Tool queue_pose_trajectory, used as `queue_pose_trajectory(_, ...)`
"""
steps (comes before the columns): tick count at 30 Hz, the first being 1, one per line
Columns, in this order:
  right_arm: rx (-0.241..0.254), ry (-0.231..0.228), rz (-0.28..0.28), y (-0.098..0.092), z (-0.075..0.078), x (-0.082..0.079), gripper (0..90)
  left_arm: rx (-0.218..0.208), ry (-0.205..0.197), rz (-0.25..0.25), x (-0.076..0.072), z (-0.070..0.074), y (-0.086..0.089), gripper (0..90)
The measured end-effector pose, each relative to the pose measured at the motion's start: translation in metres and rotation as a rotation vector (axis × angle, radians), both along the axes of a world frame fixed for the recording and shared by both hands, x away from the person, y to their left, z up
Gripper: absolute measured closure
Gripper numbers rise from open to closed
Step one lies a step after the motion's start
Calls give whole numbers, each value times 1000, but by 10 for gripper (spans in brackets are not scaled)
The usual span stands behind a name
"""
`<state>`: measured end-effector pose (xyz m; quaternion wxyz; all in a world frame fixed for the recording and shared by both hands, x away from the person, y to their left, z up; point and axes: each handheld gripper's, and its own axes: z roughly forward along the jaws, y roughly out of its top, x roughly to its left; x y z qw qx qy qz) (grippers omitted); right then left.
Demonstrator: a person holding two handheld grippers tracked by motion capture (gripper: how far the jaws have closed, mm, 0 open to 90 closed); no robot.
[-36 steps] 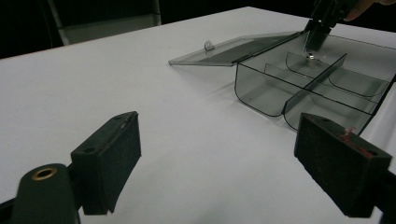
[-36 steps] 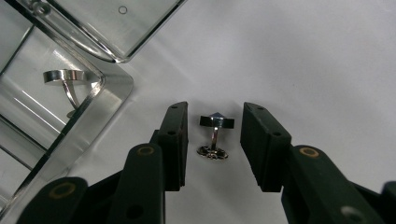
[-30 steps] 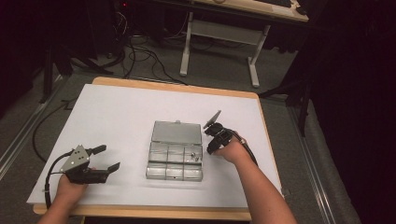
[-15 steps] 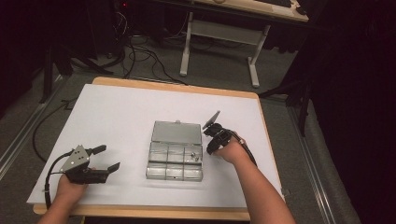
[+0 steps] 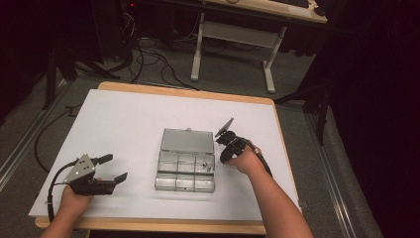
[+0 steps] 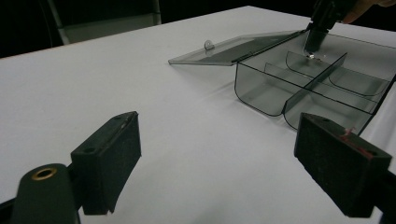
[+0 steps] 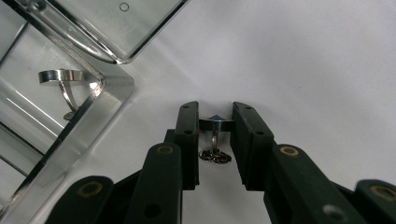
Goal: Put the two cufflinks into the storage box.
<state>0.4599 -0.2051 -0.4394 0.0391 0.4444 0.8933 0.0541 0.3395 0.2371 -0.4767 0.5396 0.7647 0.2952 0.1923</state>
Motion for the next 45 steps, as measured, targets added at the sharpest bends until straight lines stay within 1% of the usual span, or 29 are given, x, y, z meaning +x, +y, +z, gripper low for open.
queue_pose_trajectory(2,-3,7,-10,1,1,-1,739,0,0,0,0,0,0,153)
queue_pose_trajectory(4,-1,1,-1,1,1,-1,738,0,-1,-2,0,0,0,153)
queue_pose_trajectory(5,4,1,-8,1,2,-1,738,0,0,-2,0,0,0,153)
queue_pose_trajectory(9,7,-10,4,-1,8,-2,738,0,0,0,0,0,0,153)
queue_pose_trajectory(12,23,-11,-2,-1,12,-4,738,1,-1,0,0,0,0,153)
queue_pose_trajectory(13,19,-10,5,-2,14,-4,738,1,-1,0,0,0,0,153)
queue_pose_trajectory(14,16,-4,2,-2,15,-5,738,2,-1,0,0,0,0,153)
queue_pose_trajectory(17,19,-11,-9,-2,19,-8,738,6,-3,-2,0,0,-1,153)
queue_pose_trajectory(18,19,-12,5,-3,21,-8,738,6,-3,-1,0,0,-1,153)
queue_pose_trajectory(19,19,-12,-7,-2,23,-10,738,7,-3,-1,0,0,-1,153)
queue_pose_trajectory(20,19,-20,9,-3,24,-10,738,7,-4,-2,0,0,-1,153)
queue_pose_trajectory(21,24,-20,-11,-3,26,-13,738,7,-5,-3,0,0,-1,153)
queue_pose_trajectory(23,25,-22,9,-4,28,-15,738,6,-3,-1,0,0,-1,153)
queue_pose_trajectory(24,22,-16,-4,-4,29,-16,738,5,-3,-1,0,0,-1,153)
queue_pose_trajectory(25,21,-19,11,-4,30,-18,738,6,-3,-2,0,0,-1,153)
queue_pose_trajectory(28,19,-21,16,-4,34,-22,738,9,-3,-1,0,0,-1,153)
queue_pose_trajectory(30,22,-23,7,-3,37,-26,738,9,-3,-1,0,0,-1,153)
queue_pose_trajectory(35,24,-34,23,-2,45,-33,738,14,-2,0,1,0,-2,153)
queue_pose_trajectory(36,19,-27,15,-1,47,-35,738,15,-1,1,1,0,-2,153)
queue_pose_trajectory(37,19,-35,25,-1,47,-35,737,15,-1,2,1,0,-2,153)
queue_pose_trajectory(39,16,-30,15,-1,50,-37,737,17,-4,2,1,0,-3,153)
queue_pose_trajectory(41,23,-39,28,-1,53,-38,737,20,-4,2,0,-1,-3,153)
queue_pose_trajectory(45,26,-38,27,2,59,-42,737,22,-4,-1,1,-1,-4,153)
